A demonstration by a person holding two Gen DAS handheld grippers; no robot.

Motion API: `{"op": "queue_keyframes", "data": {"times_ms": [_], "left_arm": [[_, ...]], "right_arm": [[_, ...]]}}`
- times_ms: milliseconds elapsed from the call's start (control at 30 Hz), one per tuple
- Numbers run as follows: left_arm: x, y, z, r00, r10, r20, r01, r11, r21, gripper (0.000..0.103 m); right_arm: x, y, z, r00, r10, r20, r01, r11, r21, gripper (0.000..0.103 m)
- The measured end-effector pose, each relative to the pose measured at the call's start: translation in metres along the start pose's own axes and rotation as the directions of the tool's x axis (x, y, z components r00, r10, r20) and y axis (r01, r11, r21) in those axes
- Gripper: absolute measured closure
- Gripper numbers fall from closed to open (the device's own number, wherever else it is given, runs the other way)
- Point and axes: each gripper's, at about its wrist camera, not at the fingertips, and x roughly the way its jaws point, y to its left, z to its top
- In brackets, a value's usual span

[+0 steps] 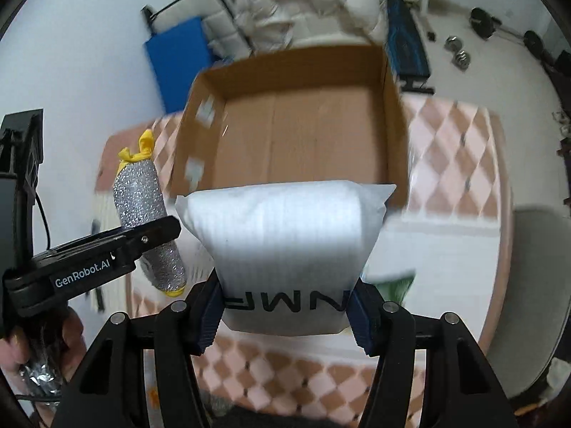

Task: Organize soft objects
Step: 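Lower both held items into the cardboard box and open both tools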

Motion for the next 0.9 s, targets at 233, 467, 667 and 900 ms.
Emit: {"op": "queue_keyframes", "data": {"times_ms": [233, 467, 667, 900], "left_arm": [[0.072, 0.009, 0.102, 0.995, -0.002, -0.101, 0.003, 1.0, 0.015, 0.056], [0.145, 0.011, 0.144, 0.975, 0.001, -0.222, 0.008, 0.999, 0.039, 0.055], [0.173, 0.009, 0.156, 0.96, 0.004, -0.278, 0.009, 0.999, 0.044, 0.054], [0.159, 0.009, 0.153, 0.972, 0.039, -0.232, -0.019, 0.996, 0.087, 0.012]], "right_arm": [[0.078, -0.005, 0.114, 0.995, -0.08, -0.054, 0.082, 0.996, 0.031, 0.041], [0.161, -0.015, 0.18, 0.986, -0.114, -0.118, 0.121, 0.991, 0.05, 0.04], [0.192, -0.02, 0.196, 0.978, -0.141, -0.155, 0.148, 0.988, 0.032, 0.039], [0.2, -0.015, 0.207, 0.975, -0.136, -0.178, 0.138, 0.99, 0.0, 0.024]]}}
